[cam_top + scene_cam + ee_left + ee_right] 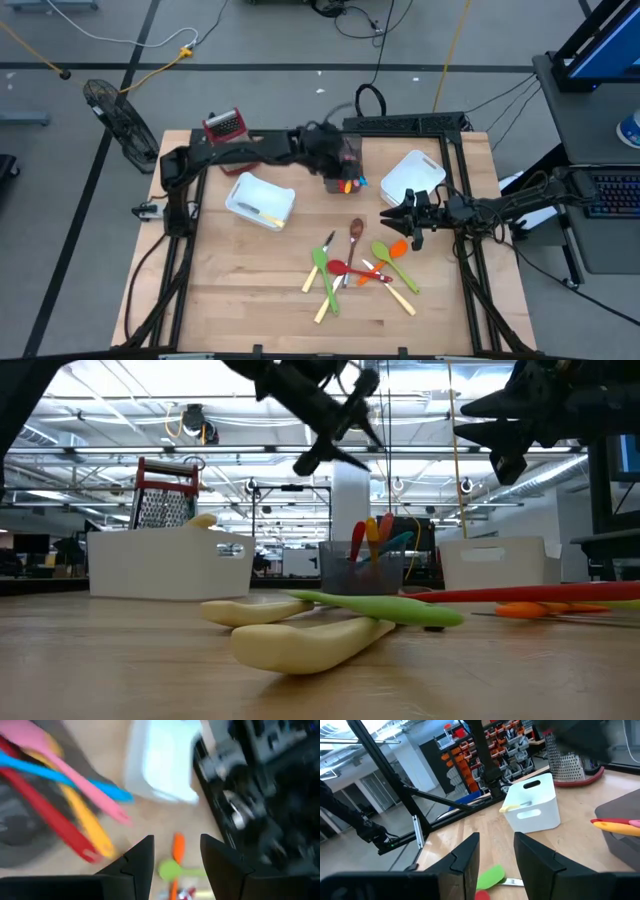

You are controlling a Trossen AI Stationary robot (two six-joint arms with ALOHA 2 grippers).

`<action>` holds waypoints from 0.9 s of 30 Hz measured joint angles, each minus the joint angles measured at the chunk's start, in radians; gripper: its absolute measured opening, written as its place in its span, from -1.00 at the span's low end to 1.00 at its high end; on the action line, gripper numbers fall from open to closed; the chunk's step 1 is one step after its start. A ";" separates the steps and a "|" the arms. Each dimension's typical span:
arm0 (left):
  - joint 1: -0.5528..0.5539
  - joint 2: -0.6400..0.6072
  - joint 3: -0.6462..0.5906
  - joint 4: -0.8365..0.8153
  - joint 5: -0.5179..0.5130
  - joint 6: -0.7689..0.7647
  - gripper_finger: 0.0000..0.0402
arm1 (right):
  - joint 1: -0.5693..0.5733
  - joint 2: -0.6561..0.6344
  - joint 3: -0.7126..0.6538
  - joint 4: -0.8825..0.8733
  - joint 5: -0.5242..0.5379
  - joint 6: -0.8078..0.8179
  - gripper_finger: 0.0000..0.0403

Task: Pick & Place Kitchen Items
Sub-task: Put the green spatula into the black bin

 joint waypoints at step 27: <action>-0.521 0.000 -0.001 -0.308 -0.362 -0.867 -0.19 | 0.000 0.000 0.000 -0.024 0.000 -0.016 -0.43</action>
